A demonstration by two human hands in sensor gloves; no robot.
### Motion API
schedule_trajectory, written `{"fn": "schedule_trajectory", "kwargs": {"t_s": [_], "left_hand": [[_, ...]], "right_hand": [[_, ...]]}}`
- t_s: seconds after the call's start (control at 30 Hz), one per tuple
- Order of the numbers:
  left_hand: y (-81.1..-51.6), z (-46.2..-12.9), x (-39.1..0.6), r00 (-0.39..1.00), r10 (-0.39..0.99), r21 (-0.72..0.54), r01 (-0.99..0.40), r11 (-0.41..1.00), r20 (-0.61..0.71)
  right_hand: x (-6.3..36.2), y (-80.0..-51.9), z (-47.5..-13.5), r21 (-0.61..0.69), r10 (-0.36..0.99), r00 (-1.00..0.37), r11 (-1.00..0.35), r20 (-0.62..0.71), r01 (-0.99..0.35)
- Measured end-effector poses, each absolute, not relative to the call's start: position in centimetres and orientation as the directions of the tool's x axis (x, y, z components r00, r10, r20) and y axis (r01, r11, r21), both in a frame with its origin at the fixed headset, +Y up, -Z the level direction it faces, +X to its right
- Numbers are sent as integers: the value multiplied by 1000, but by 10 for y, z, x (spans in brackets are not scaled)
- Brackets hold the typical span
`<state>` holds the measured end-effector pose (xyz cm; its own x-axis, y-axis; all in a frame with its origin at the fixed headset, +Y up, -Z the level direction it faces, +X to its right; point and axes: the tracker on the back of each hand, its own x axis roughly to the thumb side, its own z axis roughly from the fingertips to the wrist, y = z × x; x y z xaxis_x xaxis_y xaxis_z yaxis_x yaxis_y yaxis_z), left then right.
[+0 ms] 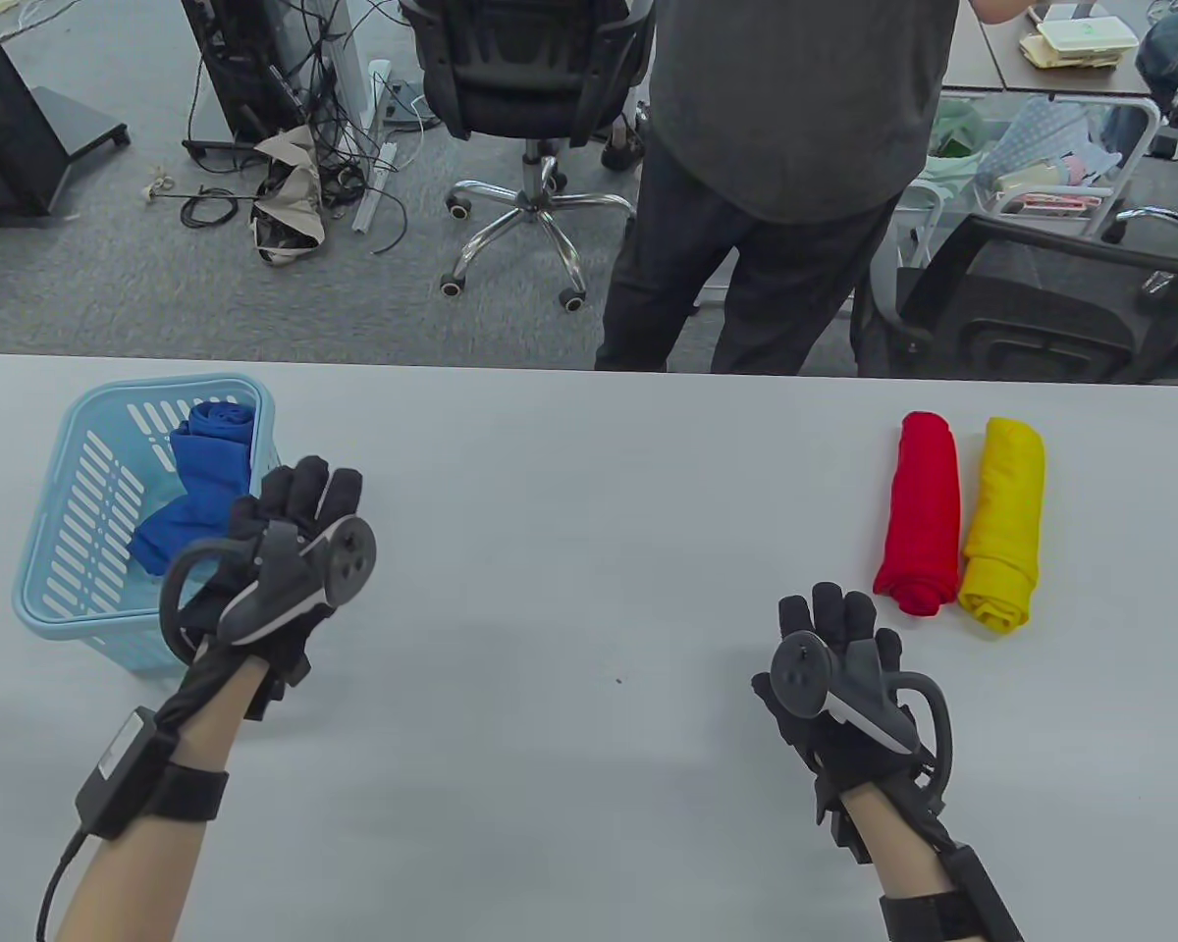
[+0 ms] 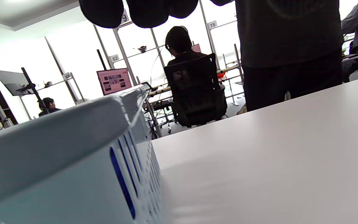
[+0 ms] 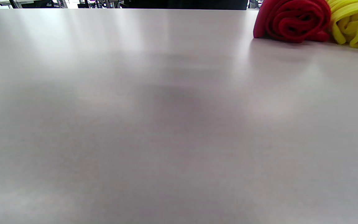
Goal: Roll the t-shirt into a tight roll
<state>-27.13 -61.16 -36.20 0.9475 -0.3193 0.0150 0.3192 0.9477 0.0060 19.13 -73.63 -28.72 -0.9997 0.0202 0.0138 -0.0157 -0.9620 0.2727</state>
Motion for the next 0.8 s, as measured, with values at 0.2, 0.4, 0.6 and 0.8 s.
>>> {"fn": "schedule_trajectory", "kwargs": {"t_s": [0.2, 0.4, 0.6, 0.8], "left_hand": [[-602, -413, -322, 928, -350, -138, 333, 933, -126], [-609, -444, -353, 935, -292, -309, 221, 925, -203], [-608, -461, -377, 916, -301, -298, 219, 929, -266], [-634, -476, -394, 924, -251, -377, 132, 917, -288]], "right_hand": [[191, -736, -288, 269, 30, -999, -963, 20, -23], [194, -729, -285, 238, 37, -999, -971, 10, -34], [194, -730, -286, 252, 39, -999, -967, 10, -36], [195, -732, -286, 258, 42, -999, -965, 7, -39]]}}
